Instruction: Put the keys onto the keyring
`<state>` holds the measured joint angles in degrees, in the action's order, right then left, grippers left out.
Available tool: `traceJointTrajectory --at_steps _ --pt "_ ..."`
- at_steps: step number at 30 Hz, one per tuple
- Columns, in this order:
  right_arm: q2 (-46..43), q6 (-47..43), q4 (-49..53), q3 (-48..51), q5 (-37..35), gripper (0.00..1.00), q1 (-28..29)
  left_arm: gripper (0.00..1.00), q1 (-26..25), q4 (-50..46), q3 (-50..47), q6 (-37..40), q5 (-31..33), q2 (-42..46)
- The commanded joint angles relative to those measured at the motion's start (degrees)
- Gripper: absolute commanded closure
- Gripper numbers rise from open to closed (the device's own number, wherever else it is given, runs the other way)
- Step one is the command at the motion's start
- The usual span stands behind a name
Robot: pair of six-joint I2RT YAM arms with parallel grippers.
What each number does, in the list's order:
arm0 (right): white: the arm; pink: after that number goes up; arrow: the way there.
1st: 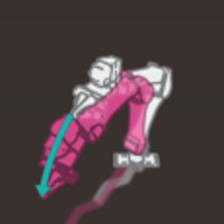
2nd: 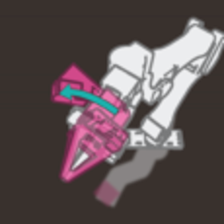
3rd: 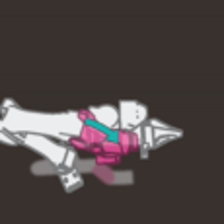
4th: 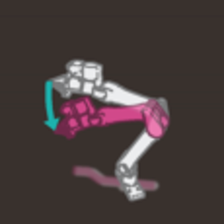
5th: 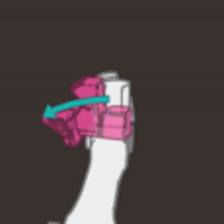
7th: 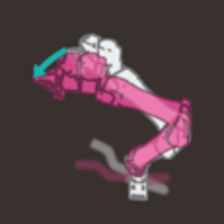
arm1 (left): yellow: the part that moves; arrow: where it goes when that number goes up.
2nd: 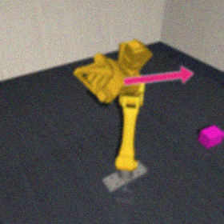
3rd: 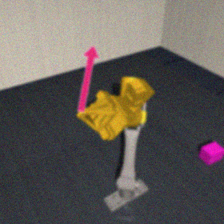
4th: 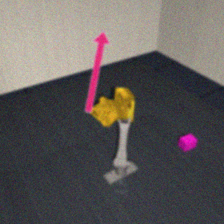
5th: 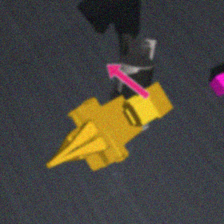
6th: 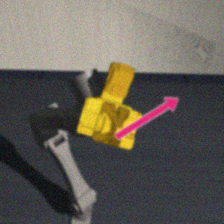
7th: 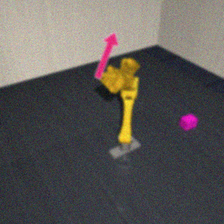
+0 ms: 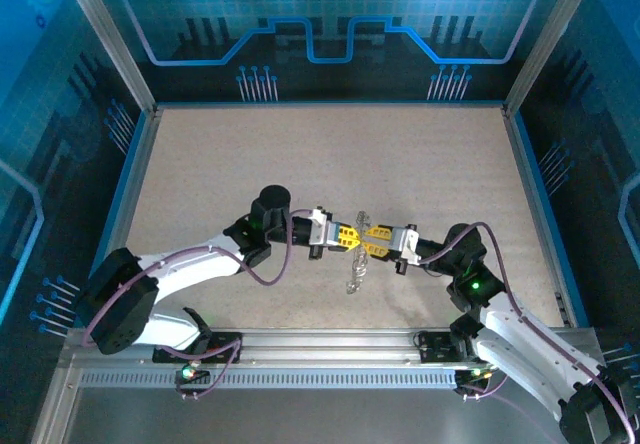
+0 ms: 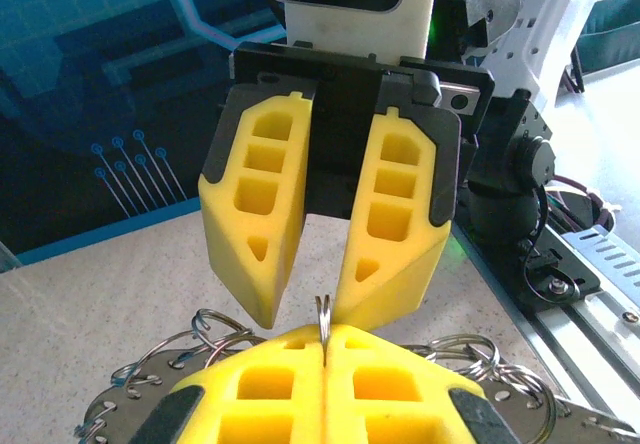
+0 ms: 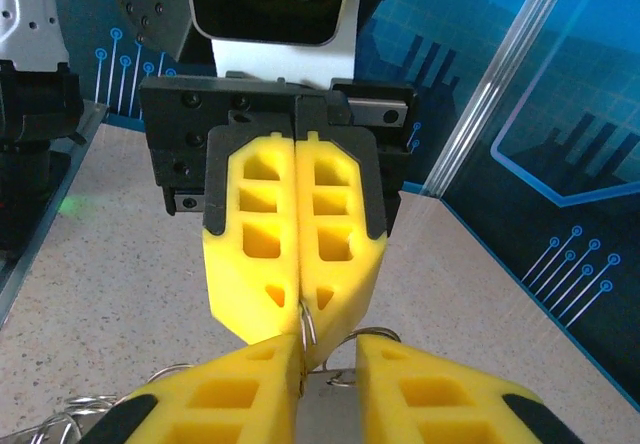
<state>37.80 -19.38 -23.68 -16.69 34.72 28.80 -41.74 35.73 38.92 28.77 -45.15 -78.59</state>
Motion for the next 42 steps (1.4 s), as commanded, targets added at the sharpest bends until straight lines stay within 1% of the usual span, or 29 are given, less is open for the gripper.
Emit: traceJointTrajectory --at_steps 1,2,4,5,7,8,9,11,14,18,21,23,30,35,40,42 --pt "-1.05 1.25 -0.6 1.58 0.22 0.78 -0.76 1.0 -0.54 8.13 -0.77 -1.57 -4.62 -0.08" --pt "-1.27 1.24 -0.09 1.66 0.63 0.81 -0.92 1.0 -0.42 8.2 -1.0 -1.53 -4.37 0.02" --pt "-1.53 1.36 0.58 1.48 1.54 0.92 -1.16 1.0 -0.41 8.5 -1.17 -1.53 -4.19 -0.15" --pt "-1.59 1.51 0.72 1.4 1.62 0.93 -1.2 1.0 -0.37 8.79 -1.04 -1.7 -4.32 -0.33" --pt "-1.29 1.48 0.79 1.41 1.9 0.89 -1.22 1.0 -0.38 9.0 -0.71 -1.66 -4.92 -0.67" --pt "-0.92 1.22 0.75 1.46 2.13 0.82 -1.28 1.0 -0.44 8.98 -0.55 -1.66 -5.08 -0.76" --pt "-0.5 1.12 0.59 1.46 2.27 0.78 -1.29 1.0 -0.36 9.01 -0.51 -1.71 -5.13 -0.84" --pt "0.14 1.23 0.98 0.98 2.65 0.77 -1.4 1.0 -0.37 9.48 -0.34 -1.99 -5.17 -1.02" --pt "0.84 1.42 1.39 0.79 2.41 0.77 -1.46 1.0 -0.3 11.0 -0.24 -2.75 -5.98 -1.39" --pt "1.58 1.88 1.06 0.47 4.06 0.79 -2.09 1.0 -0.21 12.28 -0.45 -3.44 -6.09 -1.31" --pt "0.9 1.82 0.63 0.52 5.13 0.84 -2.1 1.0 -0.24 12.44 -0.25 -3.72 -6.72 -1.63" --pt "1.04 1.31 0.61 0.42 5.41 0.85 -2.08 1.0 -0.25 12.76 -0.24 -3.88 -6.98 -1.96" --pt "0.28 2.0 -1.65 1.1 4.62 0.82 -2.08 1.0 -0.3 15.18 -0.34 -4.69 -7.33 -4.2" --pt "-1.68 3.31 -3.54 2.31 2.18 0.8 -2.08 1.0 -0.42 16.95 -0.45 -5.43 -7.3 -5.22" --pt "-2.6 3.39 -4.0 2.8 2.11 0.86 -2.25 1.0 -0.5 16.35 -0.27 -4.98 -7.24 -5.42" --pt "-3.03 4.07 -5.07 3.25 1.74 0.87 -2.25 1.0 -0.54 15.75 0.08 -4.7 -7.56 -5.65"
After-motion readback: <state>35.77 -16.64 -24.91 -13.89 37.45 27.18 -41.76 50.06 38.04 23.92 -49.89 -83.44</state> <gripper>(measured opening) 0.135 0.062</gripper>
